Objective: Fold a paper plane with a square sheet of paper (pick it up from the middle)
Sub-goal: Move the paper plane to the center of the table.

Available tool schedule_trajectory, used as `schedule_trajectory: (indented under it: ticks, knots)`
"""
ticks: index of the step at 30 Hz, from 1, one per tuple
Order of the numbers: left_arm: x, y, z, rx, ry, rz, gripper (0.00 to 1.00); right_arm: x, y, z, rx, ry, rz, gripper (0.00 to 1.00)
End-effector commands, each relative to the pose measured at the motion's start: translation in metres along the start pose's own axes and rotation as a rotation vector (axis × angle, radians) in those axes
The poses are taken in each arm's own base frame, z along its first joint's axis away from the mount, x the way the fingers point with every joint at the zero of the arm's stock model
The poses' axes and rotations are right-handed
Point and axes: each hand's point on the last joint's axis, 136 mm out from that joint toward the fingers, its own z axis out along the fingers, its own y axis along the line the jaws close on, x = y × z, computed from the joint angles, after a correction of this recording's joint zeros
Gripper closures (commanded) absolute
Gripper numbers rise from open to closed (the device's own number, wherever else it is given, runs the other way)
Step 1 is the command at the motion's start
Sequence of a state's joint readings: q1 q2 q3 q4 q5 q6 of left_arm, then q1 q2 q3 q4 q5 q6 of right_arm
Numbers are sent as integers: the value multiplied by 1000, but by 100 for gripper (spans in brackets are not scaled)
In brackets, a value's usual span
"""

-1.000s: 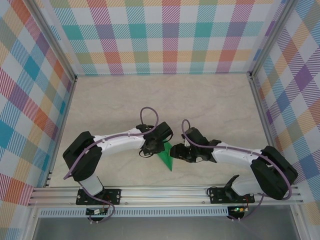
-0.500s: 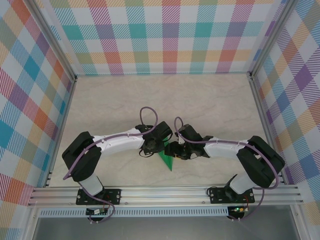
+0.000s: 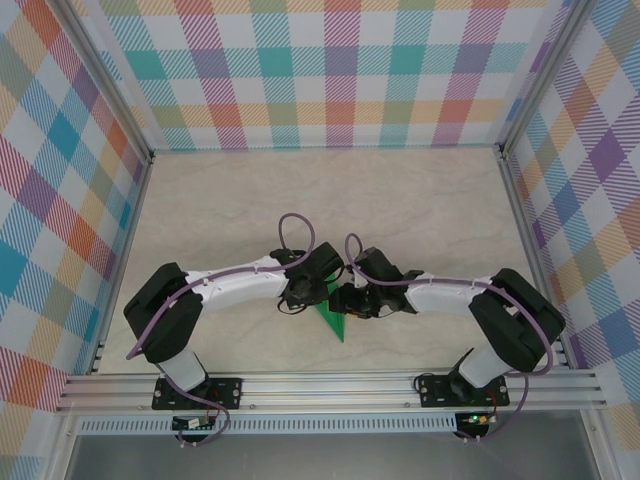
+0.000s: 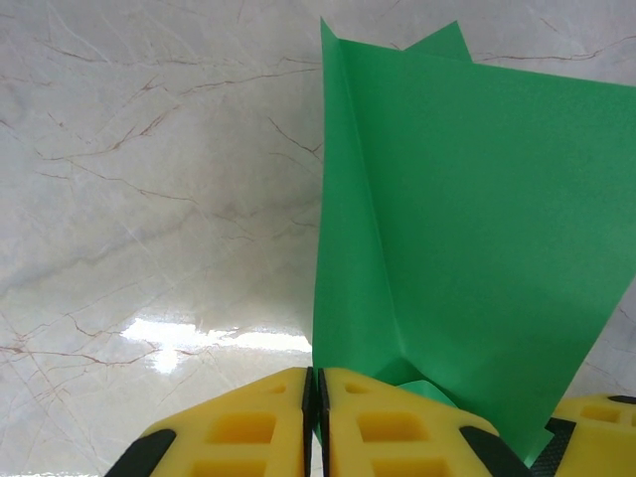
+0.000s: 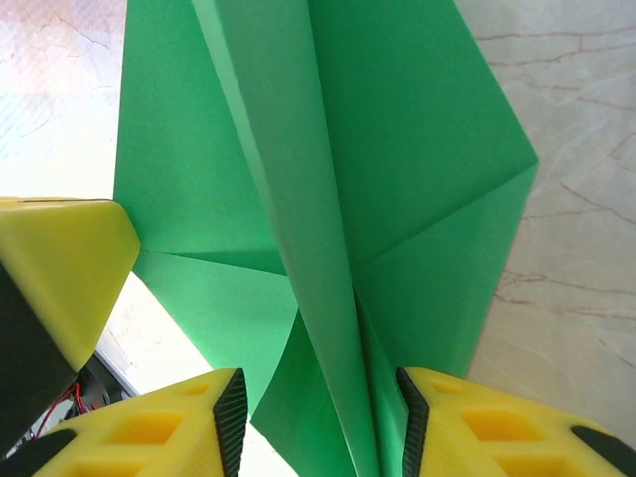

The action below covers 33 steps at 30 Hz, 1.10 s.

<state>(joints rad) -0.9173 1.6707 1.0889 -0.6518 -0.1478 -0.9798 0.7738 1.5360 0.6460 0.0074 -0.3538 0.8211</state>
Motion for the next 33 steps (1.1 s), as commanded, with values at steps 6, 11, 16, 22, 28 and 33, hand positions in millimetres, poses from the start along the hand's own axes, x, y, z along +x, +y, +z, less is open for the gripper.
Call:
schedule_trajectory:
  ticks: [6, 11, 16, 22, 28, 33]
  knots:
    - [-2, 7, -3, -7, -6, -8, 87, -3, 7, 9, -5, 25, -38, 62]
    - [-2, 7, -3, -7, -4, -6, 86, -1, 3, 15, 14, 41, -36, 66]
    - [-2, 4, -5, 11, -2, -4, 82, 1, 0, 19, 43, 56, -45, 73]
    - [-10, -2, -25, 97, -56, -15, 65, 1, 2, 19, 80, 67, -61, 85]
    - [-27, 27, -57, 107, -211, -82, 57, -13, 5, -8, 197, 3, -89, 89]
    - [-32, 68, -67, 54, -286, -176, 55, -34, -11, -40, 440, -66, -103, 89]
